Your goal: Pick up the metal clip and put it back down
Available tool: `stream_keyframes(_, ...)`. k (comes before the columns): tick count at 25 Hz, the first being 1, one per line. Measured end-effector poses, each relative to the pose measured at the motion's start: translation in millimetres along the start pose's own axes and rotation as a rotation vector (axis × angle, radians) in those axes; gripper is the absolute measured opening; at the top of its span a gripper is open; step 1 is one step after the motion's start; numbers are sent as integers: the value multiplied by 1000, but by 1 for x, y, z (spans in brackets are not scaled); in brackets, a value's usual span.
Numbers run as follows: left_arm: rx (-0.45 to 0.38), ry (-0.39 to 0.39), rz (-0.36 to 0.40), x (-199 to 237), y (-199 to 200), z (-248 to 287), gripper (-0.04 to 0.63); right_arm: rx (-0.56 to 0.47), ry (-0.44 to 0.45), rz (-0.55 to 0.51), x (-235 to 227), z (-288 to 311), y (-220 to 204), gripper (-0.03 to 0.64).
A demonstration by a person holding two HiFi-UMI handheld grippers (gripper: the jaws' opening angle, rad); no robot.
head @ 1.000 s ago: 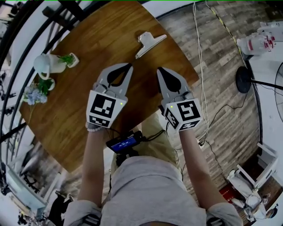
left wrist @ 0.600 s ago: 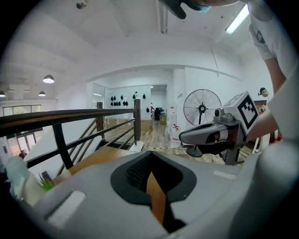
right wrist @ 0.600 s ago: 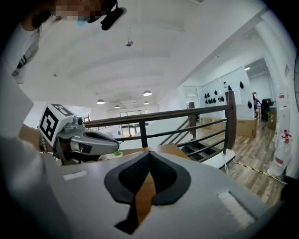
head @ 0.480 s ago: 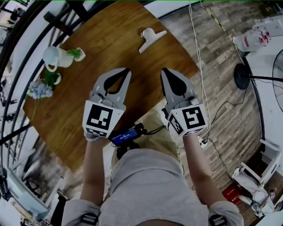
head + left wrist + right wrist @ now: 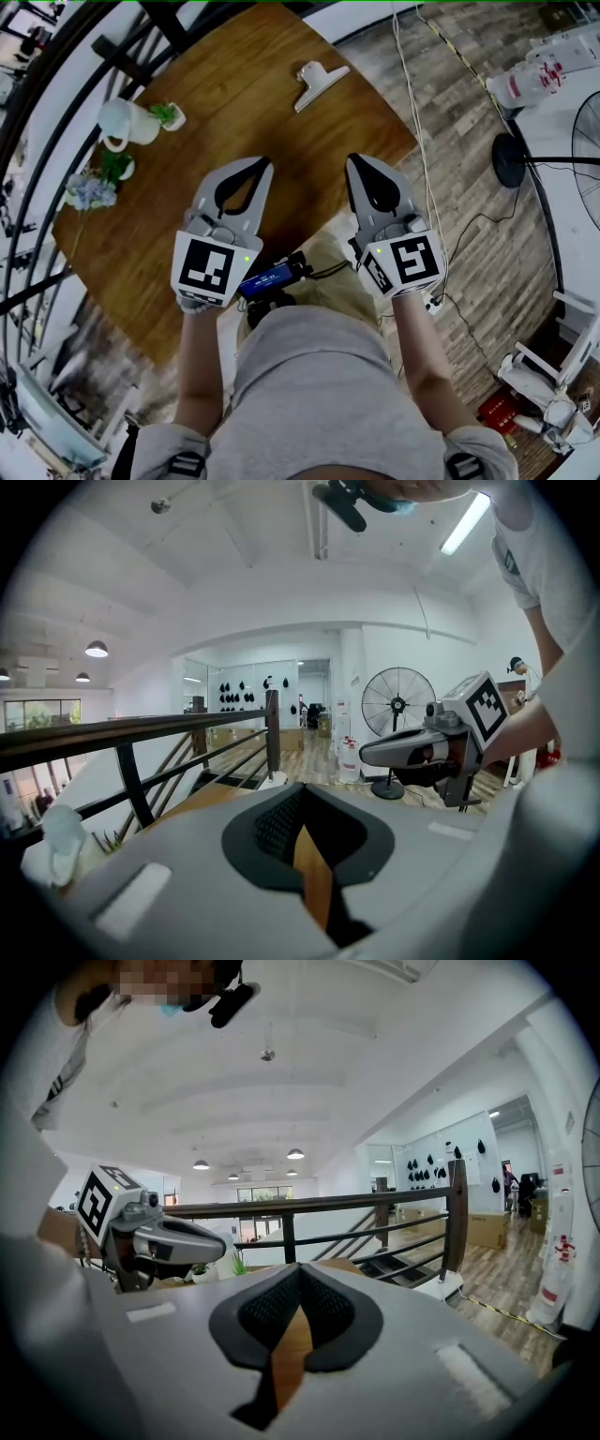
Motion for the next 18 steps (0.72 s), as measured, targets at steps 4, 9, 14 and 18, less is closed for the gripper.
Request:
stream_keyframes(4, 27, -2, -3, -4, -8, -6, 12, 0, -1, -12, 4, -6, 1, -2)
stream_keyframes(9, 30, -7, -7, -8, -12, -11, 12, 2, -6, -24, 7, -10, -1, -2)
stream_keyframes(14, 18, -10, -4, -10, -10, -15, 12, 9, -14, -31, 9, -15, -1, -2)
stream_keyframes(18, 0, -16, 9, -10, -7, -15, 12, 5, -26, -31, 7, -18, -1, -2)
Point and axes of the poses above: the fingertips, and each gripper's own axes: z forward along the fingers, x to its left, y out of its top, the point moved 6 cm from there along -z, backward along the fingers, and after that the axes turned 9 degrees about x, right-handed, at the moved point
